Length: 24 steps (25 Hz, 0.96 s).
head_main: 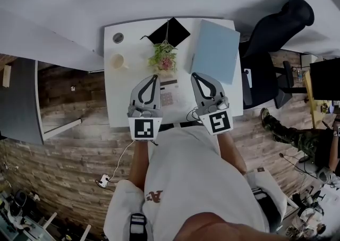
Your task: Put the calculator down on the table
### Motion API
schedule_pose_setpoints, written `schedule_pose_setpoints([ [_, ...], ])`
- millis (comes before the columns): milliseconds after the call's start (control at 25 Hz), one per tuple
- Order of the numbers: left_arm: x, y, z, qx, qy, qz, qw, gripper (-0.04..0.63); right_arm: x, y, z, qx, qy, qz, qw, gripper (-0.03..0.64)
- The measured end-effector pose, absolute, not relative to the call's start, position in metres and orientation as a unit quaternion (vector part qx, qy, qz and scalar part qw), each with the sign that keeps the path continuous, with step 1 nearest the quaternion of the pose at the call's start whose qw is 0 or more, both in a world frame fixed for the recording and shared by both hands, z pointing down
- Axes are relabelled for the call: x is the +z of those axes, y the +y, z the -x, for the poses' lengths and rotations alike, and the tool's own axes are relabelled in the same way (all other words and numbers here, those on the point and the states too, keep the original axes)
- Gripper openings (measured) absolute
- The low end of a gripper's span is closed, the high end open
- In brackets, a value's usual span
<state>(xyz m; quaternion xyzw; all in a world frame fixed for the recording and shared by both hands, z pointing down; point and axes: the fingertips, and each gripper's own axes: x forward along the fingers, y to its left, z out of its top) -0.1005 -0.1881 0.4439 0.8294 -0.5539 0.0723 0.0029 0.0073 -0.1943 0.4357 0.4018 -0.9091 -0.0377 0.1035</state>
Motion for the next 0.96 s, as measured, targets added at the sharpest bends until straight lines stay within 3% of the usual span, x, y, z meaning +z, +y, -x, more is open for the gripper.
schedule_pose_setpoints([
  [960,0.427,-0.17,0.119,0.06,-0.543,-0.837,-0.018,0.003,0.419,-0.175,0.01,-0.033,-0.898,-0.427,0.101,0.006],
])
